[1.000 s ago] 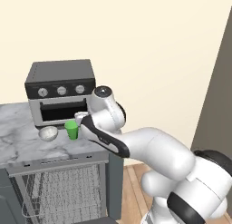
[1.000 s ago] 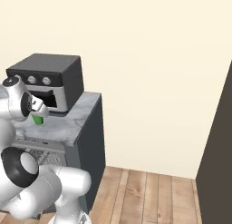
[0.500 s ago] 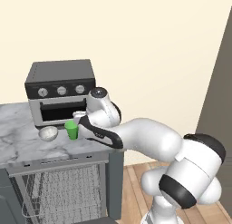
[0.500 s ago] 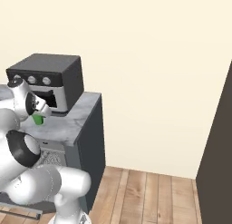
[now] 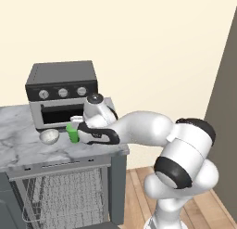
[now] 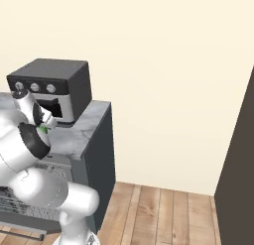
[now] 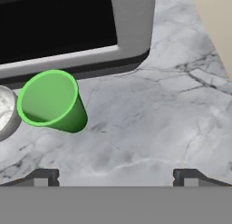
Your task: Pick up the cup and bowl from the counter, place them in the dishwasher, and close the dishwasher door.
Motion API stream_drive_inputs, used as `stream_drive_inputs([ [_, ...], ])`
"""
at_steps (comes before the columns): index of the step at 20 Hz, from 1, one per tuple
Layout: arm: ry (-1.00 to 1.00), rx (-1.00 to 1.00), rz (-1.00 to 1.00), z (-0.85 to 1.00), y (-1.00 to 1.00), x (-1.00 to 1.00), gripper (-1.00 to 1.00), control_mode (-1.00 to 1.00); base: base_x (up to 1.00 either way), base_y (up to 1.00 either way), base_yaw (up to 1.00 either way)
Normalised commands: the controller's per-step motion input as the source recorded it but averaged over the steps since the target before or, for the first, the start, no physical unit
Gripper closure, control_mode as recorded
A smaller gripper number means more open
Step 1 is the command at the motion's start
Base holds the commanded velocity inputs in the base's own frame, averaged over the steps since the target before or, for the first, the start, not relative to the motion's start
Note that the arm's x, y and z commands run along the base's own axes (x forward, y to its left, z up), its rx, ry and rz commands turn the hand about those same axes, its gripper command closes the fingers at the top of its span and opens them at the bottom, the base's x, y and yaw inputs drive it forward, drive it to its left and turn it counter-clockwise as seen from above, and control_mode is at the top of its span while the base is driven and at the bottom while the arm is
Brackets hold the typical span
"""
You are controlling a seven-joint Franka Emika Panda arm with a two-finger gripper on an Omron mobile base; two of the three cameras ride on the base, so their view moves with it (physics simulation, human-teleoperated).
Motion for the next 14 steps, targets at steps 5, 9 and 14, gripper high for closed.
stream_drive_inputs([
  [5, 0.00, 0.00, -0.01, -0.18, 0.19, 0.23, -1.00, -1.00, 0.00, 0.00, 0.00],
  [9, 0.00, 0.00, -0.01, -0.16, 0.17, 0.22, -1.00, -1.00, 0.00, 0.00, 0.00],
  [14, 0.00, 0.00, -0.02, -0.13, 0.10, 0.19, -1.00, -1.00, 0.00, 0.00, 0.00],
])
